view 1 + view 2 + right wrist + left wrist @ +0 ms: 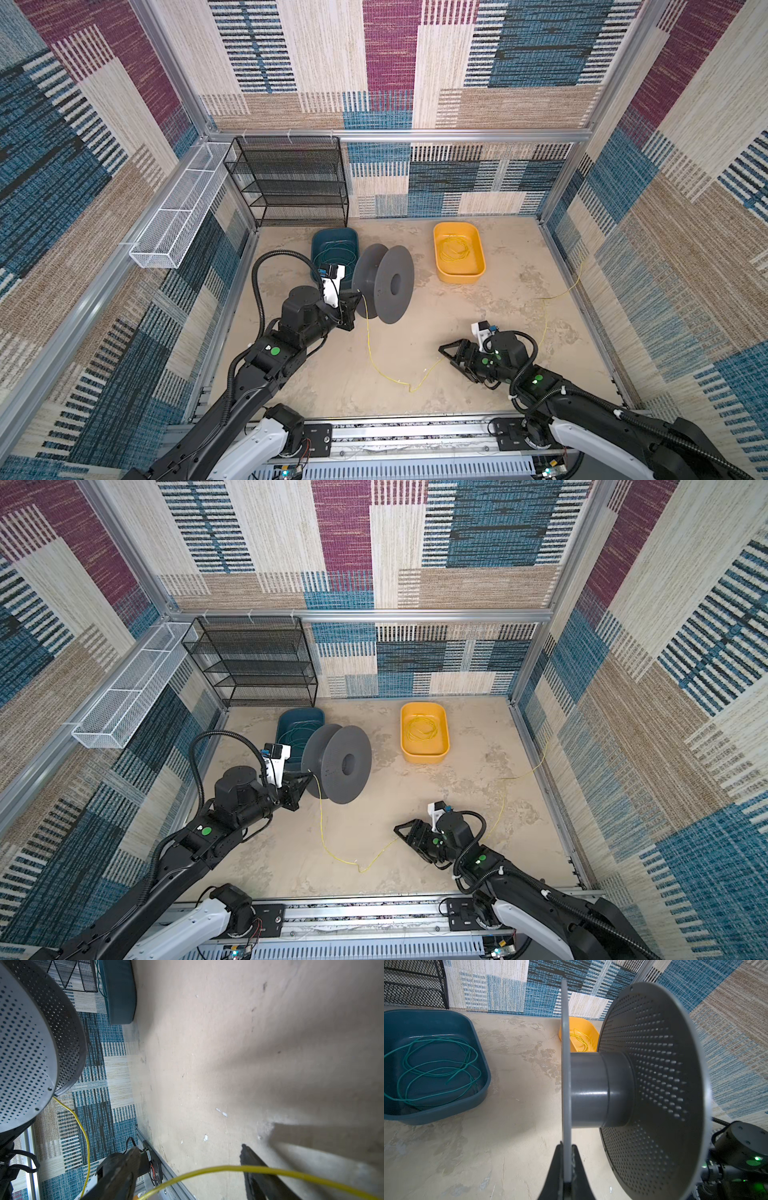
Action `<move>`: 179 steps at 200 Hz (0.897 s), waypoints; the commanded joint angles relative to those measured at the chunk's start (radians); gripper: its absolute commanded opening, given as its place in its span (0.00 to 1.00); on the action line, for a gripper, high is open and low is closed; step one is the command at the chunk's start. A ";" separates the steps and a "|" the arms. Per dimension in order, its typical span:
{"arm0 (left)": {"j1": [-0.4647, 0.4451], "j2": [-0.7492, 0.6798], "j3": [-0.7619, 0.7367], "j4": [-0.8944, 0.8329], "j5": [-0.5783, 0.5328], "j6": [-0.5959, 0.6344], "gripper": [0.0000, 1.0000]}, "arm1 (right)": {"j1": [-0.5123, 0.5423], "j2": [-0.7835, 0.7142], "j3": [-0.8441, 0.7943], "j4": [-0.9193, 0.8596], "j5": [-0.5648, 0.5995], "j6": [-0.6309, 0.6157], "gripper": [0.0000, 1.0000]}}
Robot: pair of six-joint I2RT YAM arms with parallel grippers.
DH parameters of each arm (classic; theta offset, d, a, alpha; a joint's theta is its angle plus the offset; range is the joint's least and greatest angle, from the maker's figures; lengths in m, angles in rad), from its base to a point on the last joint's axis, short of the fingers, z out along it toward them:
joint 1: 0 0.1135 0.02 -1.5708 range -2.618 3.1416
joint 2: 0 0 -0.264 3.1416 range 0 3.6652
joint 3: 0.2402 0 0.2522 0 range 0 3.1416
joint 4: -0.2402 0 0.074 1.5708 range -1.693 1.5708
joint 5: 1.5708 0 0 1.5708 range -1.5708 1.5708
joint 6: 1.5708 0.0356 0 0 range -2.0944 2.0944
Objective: Wrap the cables
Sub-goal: 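Grasp the yellow cable on the table with the right gripper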
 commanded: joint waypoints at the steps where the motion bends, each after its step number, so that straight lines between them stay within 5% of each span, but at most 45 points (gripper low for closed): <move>1: 0.001 -0.010 -0.002 0.098 -0.002 0.013 0.00 | -0.001 0.023 -0.001 0.100 -0.019 0.020 0.78; 33: 0.001 -0.017 -0.004 0.104 -0.026 0.003 0.00 | -0.003 0.055 -0.005 0.146 -0.010 0.042 0.72; 140: 0.001 -0.063 0.025 0.016 -0.003 0.024 0.00 | -0.015 0.067 0.057 0.115 0.133 0.013 0.01; 179: 0.002 -0.092 0.070 -0.086 0.027 0.055 0.00 | -0.018 0.080 0.143 0.045 0.222 -0.060 0.00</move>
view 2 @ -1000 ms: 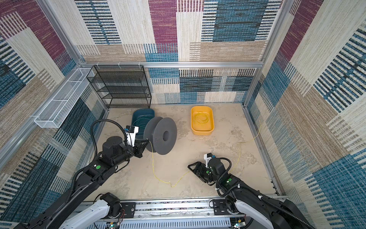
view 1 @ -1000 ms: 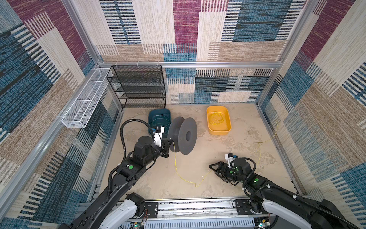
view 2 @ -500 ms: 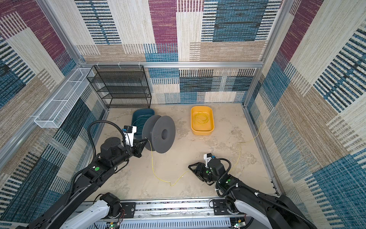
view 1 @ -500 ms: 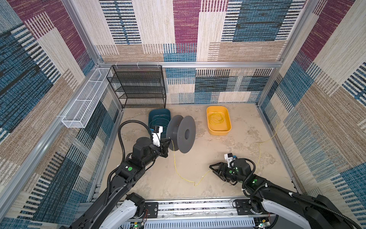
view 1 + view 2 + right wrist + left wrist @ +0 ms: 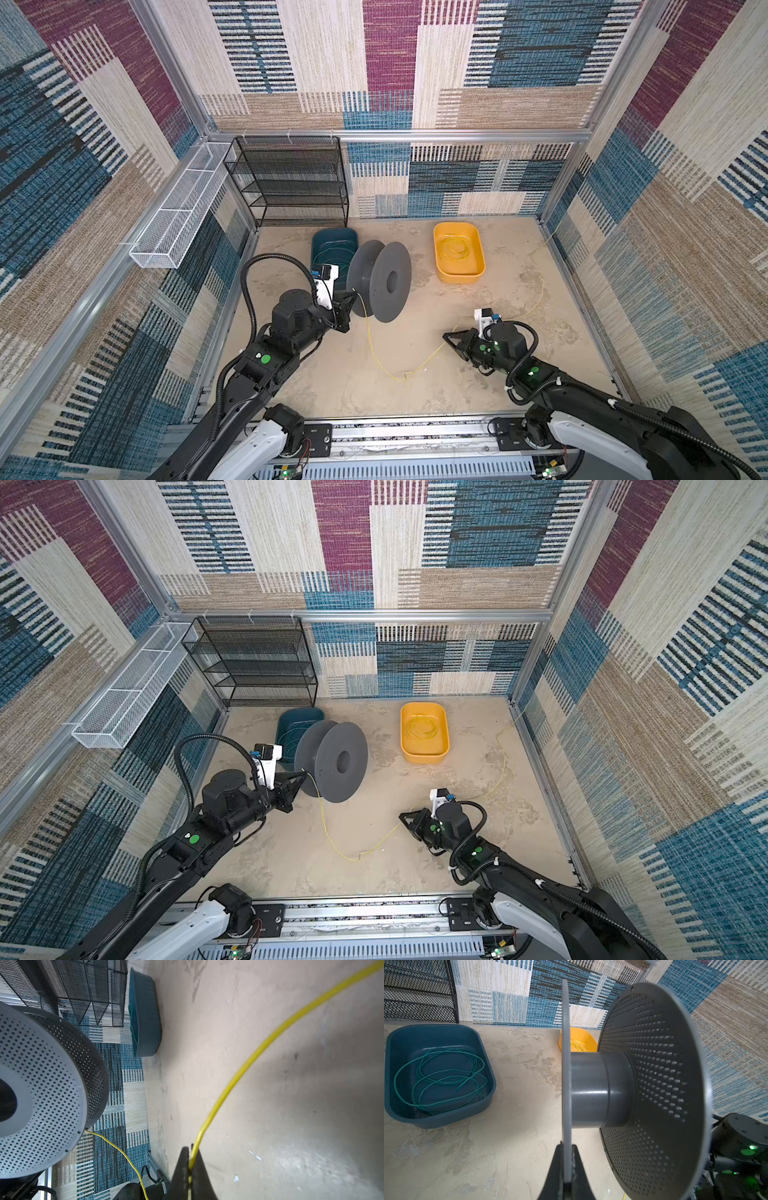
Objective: Wrap the cables
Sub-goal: 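Grasp the yellow cable on the table with the right gripper, then lift the yellow cable with the right gripper over the spool flange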
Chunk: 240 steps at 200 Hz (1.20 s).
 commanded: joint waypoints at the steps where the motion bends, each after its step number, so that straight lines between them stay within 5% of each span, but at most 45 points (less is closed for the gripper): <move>1: 0.002 -0.013 0.037 -0.021 0.042 0.045 0.00 | 0.000 0.004 0.043 -0.040 0.087 -0.072 0.00; 112: -0.001 -0.011 0.135 -0.301 0.167 0.111 0.00 | -0.042 0.226 0.354 -0.074 0.236 -0.392 0.00; 240: -0.055 0.117 0.173 -0.410 0.192 0.163 0.00 | -0.102 0.574 0.859 -0.048 0.134 -0.593 0.00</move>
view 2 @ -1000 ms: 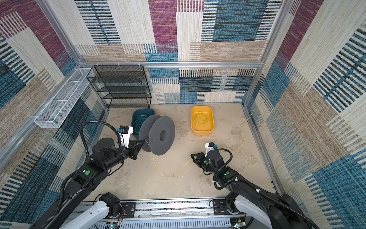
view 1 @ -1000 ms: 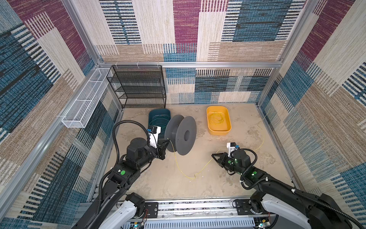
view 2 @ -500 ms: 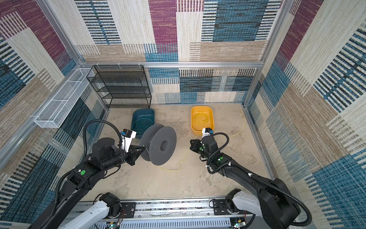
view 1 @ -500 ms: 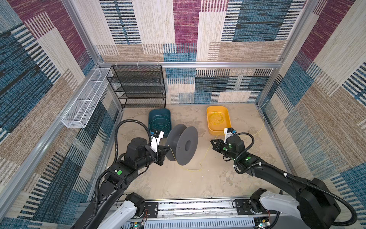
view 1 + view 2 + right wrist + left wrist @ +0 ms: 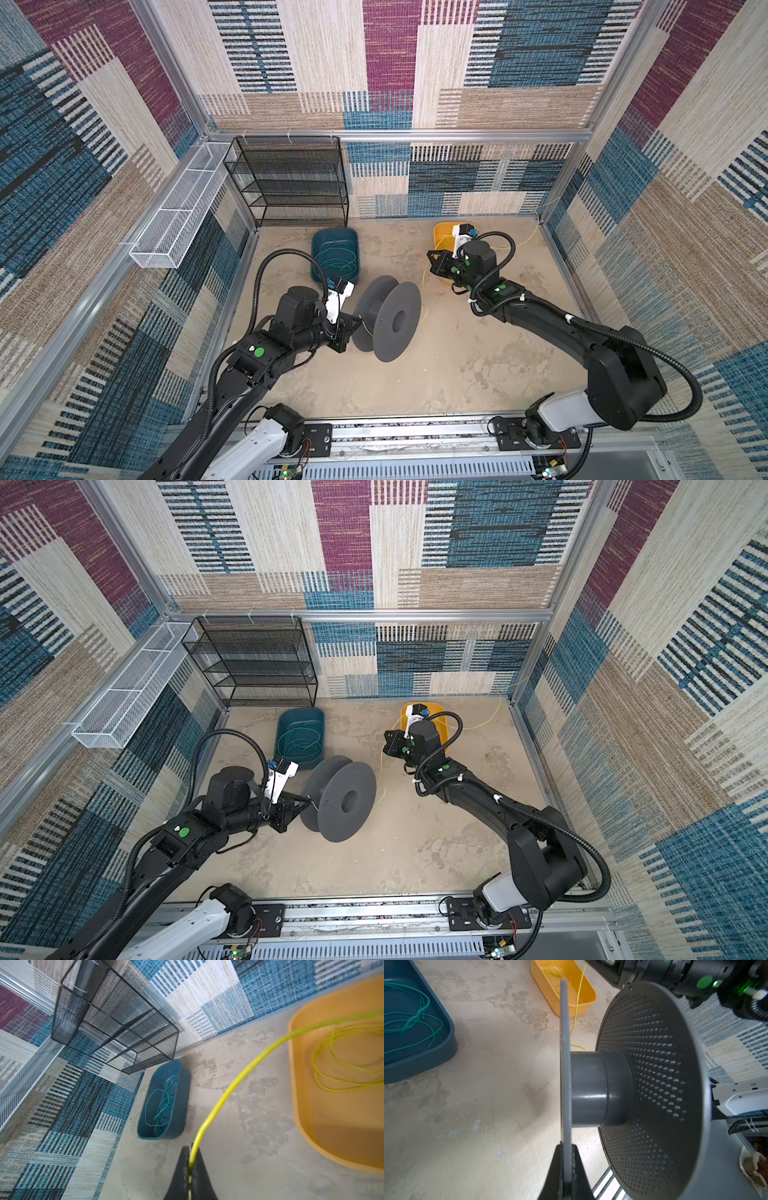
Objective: Wrap the cables
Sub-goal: 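Lift the yellow cable with the right gripper over the spool flange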
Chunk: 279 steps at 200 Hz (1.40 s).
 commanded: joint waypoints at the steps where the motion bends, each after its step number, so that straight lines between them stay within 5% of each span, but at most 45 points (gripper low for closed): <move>1: -0.022 0.041 0.030 0.000 0.009 0.037 0.00 | -0.002 0.012 0.058 0.049 -0.013 -0.050 0.00; 62: -0.143 0.229 0.095 -0.029 -0.144 0.042 0.00 | 0.000 0.049 0.180 0.064 -0.122 -0.047 0.00; 161: -0.162 0.484 0.234 0.006 -0.399 -0.094 0.00 | 0.044 -0.030 0.128 0.159 -0.258 0.032 0.00; 240: -0.166 0.556 0.265 0.088 -0.471 -0.126 0.00 | 0.117 -0.084 0.095 0.244 -0.289 0.099 0.00; 279: -0.139 0.580 0.294 0.132 -0.504 -0.152 0.00 | 0.174 -0.150 0.018 0.247 -0.205 0.098 0.00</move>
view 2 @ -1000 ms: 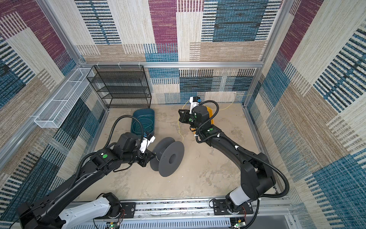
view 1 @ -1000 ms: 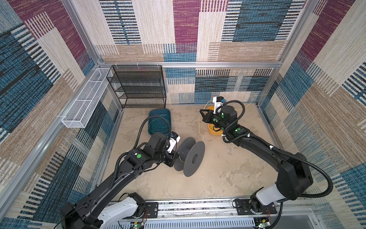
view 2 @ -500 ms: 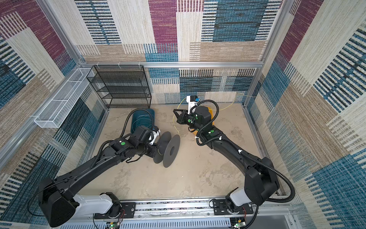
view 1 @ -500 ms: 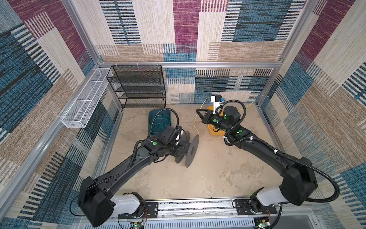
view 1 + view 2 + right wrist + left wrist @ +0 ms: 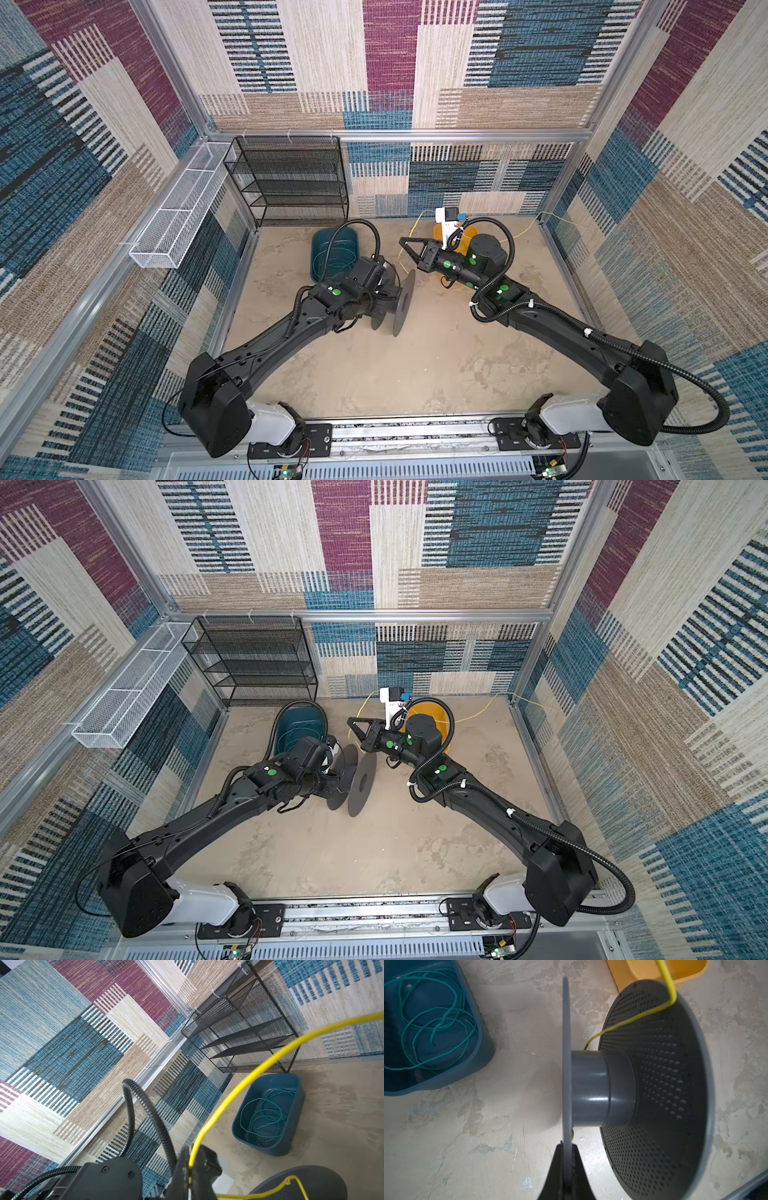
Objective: Wrap the cables
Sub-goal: 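Lift the yellow cable with the right gripper over the spool flange, then pull the cable back toward the robot with the right gripper around the hub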
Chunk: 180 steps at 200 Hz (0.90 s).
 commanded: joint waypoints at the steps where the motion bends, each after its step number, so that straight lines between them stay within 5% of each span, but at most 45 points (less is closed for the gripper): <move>1: 0.016 0.005 0.017 0.093 -0.048 -0.046 0.00 | 0.024 -0.037 -0.037 0.067 0.048 0.021 0.00; 116: 0.110 0.003 0.042 0.259 -0.134 -0.109 0.00 | 0.161 -0.167 -0.322 0.115 0.177 0.133 0.00; 180: 0.147 -0.027 0.071 0.333 -0.093 -0.124 0.00 | 0.216 -0.187 -0.480 0.128 0.239 0.205 0.00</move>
